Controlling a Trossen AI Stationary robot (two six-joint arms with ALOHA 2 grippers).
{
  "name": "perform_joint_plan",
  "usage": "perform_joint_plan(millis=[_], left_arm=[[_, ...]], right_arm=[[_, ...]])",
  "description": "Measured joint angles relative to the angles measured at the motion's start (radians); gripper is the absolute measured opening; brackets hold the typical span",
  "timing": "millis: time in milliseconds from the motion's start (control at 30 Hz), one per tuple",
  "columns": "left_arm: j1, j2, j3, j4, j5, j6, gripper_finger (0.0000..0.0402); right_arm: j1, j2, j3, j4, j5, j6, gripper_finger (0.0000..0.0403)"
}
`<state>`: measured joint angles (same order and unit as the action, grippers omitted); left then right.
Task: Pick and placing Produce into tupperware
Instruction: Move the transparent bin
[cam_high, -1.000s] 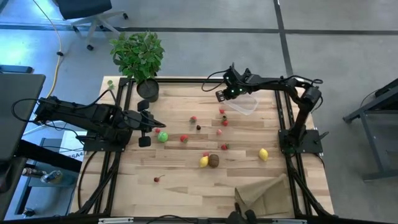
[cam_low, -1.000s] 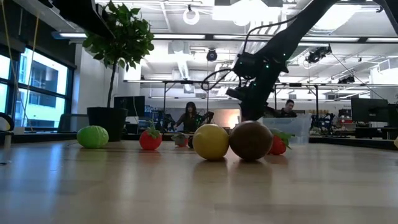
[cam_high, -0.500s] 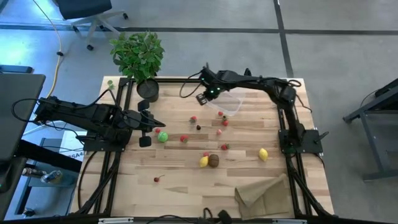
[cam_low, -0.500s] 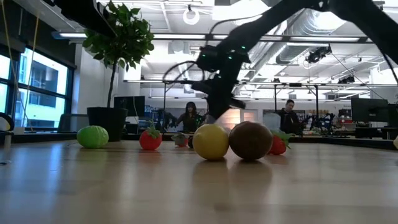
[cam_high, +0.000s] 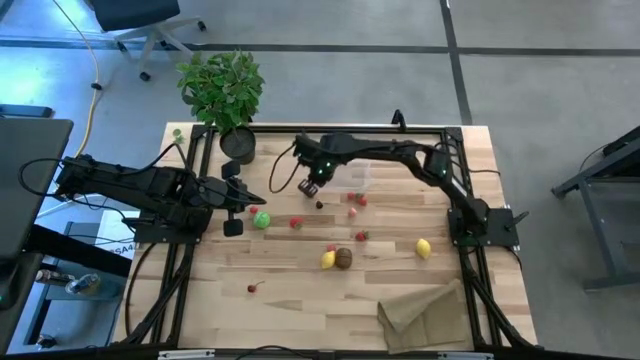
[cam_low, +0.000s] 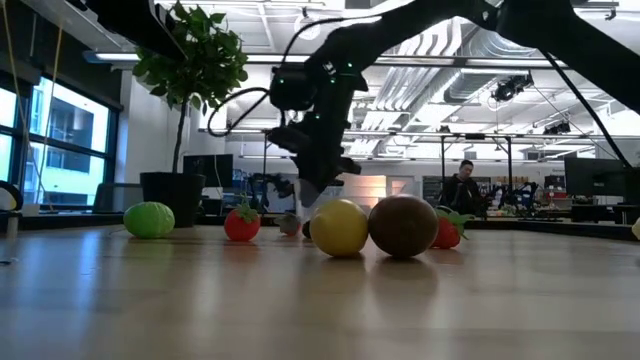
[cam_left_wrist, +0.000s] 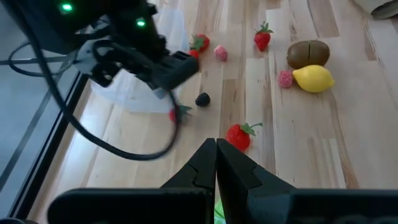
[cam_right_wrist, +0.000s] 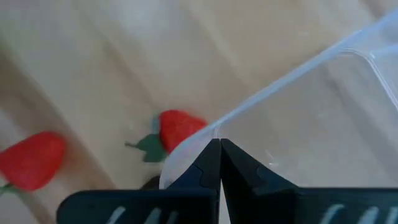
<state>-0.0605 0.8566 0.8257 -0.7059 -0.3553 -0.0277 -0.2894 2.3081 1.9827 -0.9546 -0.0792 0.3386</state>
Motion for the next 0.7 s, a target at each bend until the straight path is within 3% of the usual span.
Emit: perform_joint_plan(millis=[233,467,700], left_arm=[[0.0,0.0,0.0,0.0,0.0,0.0,0.0003],[0.0,0.0,0.0,0.002,0.0,-0.003,0.0003],[0.0,0.0,0.0,0.002,0.0,-0.003,0.0003]], right_arm=[[0.013,-0.003,0.0,-0.01,0.081,-0.023,0.0],[-0.049,-0.025,0.0,-0.077,0.263,-0.082,0.0],[-0.124,-0.022,-0.009,-0.087,0.3,-0.112,0.0]])
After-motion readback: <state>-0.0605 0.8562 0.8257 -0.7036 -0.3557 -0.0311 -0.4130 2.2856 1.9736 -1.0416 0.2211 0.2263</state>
